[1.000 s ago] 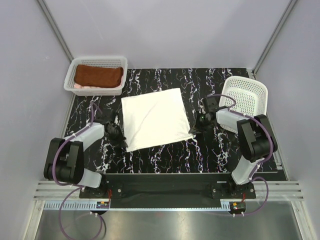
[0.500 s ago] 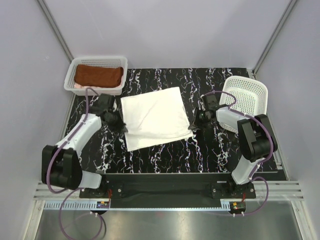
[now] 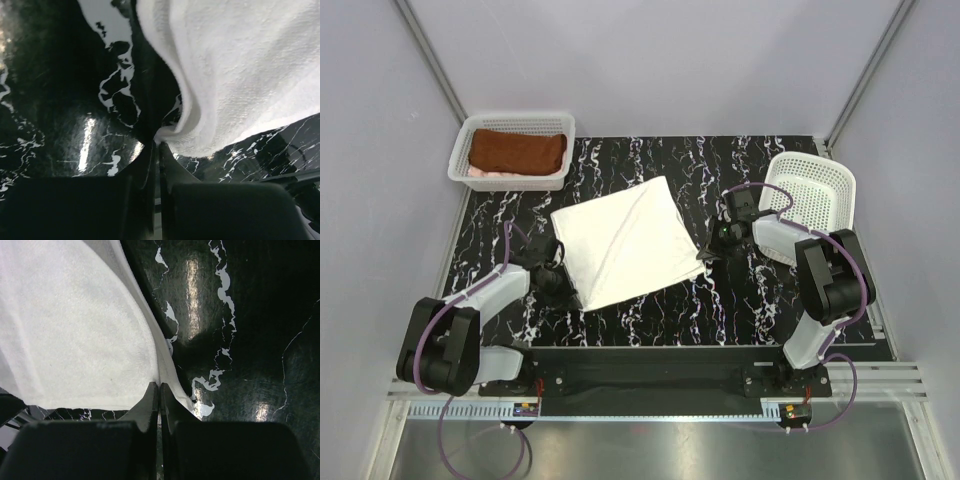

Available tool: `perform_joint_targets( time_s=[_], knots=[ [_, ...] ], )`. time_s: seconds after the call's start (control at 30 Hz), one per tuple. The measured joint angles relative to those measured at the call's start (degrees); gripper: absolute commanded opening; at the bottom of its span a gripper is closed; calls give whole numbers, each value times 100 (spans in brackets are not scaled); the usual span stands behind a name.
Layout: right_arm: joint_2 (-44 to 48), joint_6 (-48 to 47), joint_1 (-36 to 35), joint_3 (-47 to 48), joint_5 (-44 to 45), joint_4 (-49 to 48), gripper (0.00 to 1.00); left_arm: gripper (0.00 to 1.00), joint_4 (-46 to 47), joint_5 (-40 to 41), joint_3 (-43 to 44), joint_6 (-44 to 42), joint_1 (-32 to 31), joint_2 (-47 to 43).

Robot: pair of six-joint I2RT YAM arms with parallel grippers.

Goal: Fold and stack the towels
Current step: Fold the towel

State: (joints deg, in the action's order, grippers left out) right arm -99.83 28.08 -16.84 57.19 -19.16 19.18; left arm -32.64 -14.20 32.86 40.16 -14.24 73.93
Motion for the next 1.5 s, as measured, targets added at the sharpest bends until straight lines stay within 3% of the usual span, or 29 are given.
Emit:
perform_joint_targets(
  time_s=[0.47, 0.83, 0.87, 0.93, 1.1, 1.17, 1.23, 1.3, 1.5],
  knots=[
    [136, -199, -4, 463, 269, 754, 0, 0, 179, 393, 0, 61, -68, -175],
    [299, -85, -15, -264, 127, 570, 1, 0, -28, 1134, -26, 306, -236, -789],
    [289, -61, -15, -313, 81, 522, 1, 2, -50, 1167, -26, 321, -260, -739],
    [278, -9, -15, -393, 7, 417, 3, 16, -96, 1239, -26, 332, -289, -636],
    [275, 131, -15, -566, 15, 234, 6, 25, -236, 1412, -24, 367, -299, -573],
    [282, 227, -17, -673, -33, 98, 13, 38, -275, 1475, -24, 369, -299, -573],
    [330, 323, -15, -761, -63, -28, 28, 45, -356, 1572, -17, 402, -299, -573],
    [411, 398, -15, -852, -96, -157, 33, 48, -511, 1694, 46, 396, -299, -570],
    [852, 457, -35, -1027, 188, 146, 33, 57, -975, 2087, 1049, 140, -236, -439]
  ],
)
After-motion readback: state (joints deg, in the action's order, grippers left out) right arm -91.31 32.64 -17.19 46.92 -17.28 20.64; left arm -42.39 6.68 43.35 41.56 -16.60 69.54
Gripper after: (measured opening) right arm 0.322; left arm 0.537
